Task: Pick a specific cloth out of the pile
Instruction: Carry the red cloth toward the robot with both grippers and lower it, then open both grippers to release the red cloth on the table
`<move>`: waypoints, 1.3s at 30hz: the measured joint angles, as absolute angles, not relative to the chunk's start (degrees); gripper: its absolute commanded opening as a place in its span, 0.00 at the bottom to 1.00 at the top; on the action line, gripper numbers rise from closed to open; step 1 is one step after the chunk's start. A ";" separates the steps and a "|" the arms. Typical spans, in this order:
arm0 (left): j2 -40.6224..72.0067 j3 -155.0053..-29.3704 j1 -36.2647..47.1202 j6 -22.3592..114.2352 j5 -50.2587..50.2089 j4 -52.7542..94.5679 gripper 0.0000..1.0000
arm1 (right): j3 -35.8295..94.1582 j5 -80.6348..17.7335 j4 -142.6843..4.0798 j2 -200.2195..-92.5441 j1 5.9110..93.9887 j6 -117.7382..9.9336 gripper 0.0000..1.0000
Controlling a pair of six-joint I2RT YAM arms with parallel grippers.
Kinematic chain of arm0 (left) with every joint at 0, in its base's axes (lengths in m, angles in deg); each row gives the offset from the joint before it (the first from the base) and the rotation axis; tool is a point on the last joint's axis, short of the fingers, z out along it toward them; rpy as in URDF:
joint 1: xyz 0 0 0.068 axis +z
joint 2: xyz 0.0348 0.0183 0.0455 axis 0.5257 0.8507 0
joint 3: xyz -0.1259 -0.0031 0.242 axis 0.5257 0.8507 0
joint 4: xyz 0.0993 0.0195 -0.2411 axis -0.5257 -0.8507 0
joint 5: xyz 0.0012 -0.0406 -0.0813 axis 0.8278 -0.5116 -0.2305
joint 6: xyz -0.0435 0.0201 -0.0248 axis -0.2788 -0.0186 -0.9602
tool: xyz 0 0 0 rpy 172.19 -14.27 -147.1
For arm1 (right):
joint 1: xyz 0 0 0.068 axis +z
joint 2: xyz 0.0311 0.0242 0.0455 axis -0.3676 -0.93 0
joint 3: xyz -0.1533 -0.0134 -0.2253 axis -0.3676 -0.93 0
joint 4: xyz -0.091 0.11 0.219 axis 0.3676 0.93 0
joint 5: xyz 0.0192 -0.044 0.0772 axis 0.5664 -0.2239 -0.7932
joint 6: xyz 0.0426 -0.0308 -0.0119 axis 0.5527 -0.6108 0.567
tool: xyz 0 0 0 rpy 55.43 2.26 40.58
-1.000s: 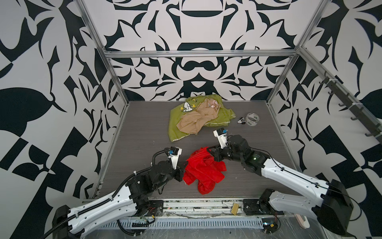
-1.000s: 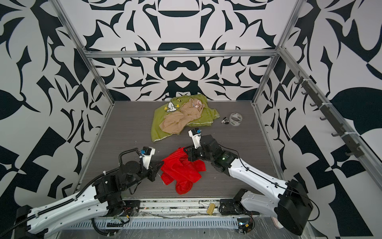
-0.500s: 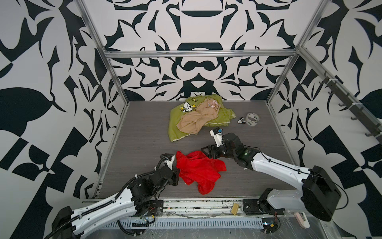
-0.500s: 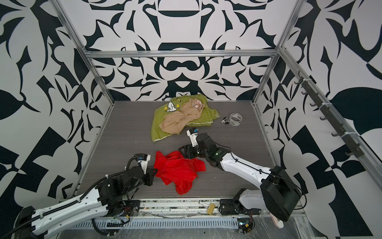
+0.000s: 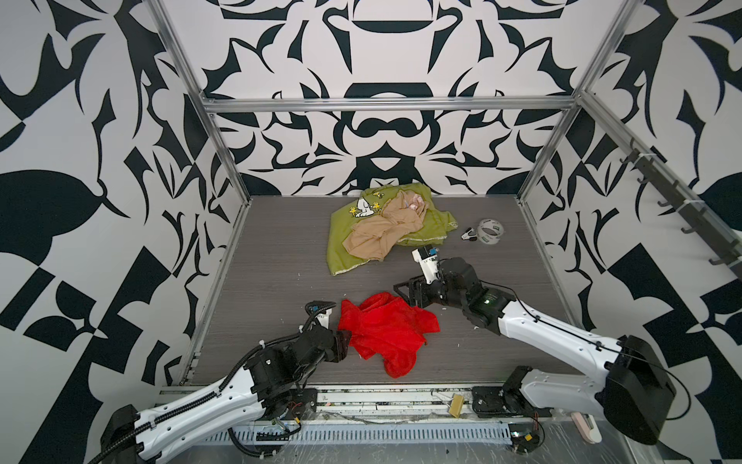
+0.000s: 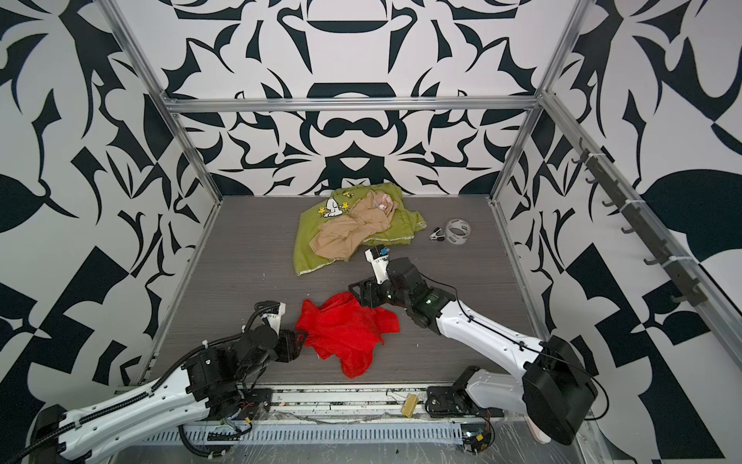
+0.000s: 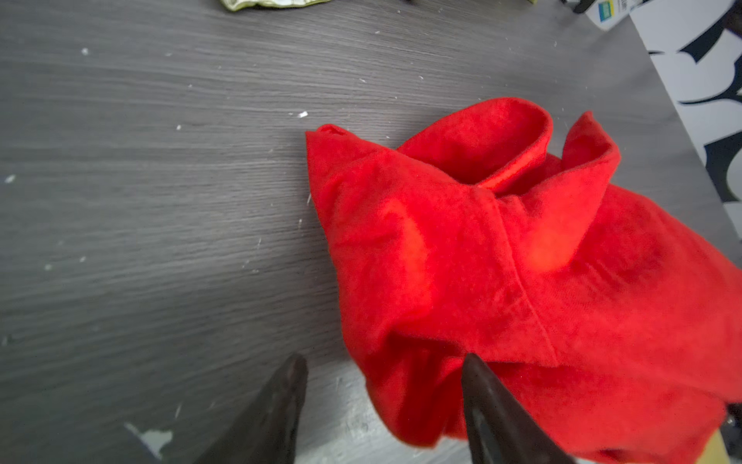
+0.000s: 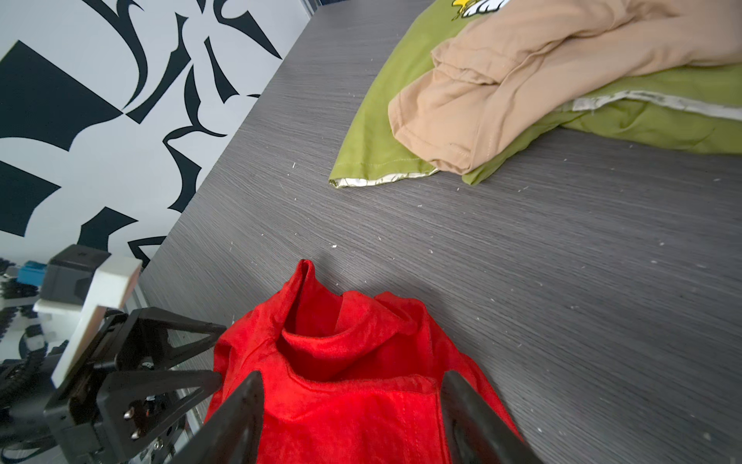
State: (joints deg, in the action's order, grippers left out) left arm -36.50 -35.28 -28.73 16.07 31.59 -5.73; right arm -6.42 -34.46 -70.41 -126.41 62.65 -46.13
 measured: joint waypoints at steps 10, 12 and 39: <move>-38.55 -40.68 -28.71 21.03 32.68 -4.72 0.83 | -7.69 -29.82 -68.88 -121.19 62.65 -49.54 0.68; -38.35 -41.99 -28.71 22.89 33.92 -4.20 0.89 | -8.76 -27.33 -68.88 -119.55 62.65 -50.54 0.67; -11.93 -46.10 -27.44 31.23 19.39 12.98 0.97 | -18.94 -19.25 -67.44 -119.62 79.17 -62.76 0.63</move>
State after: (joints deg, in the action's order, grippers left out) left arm -11.93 -46.10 -27.44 31.23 19.39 12.98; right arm -18.94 -19.25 -67.44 -119.62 79.17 -62.76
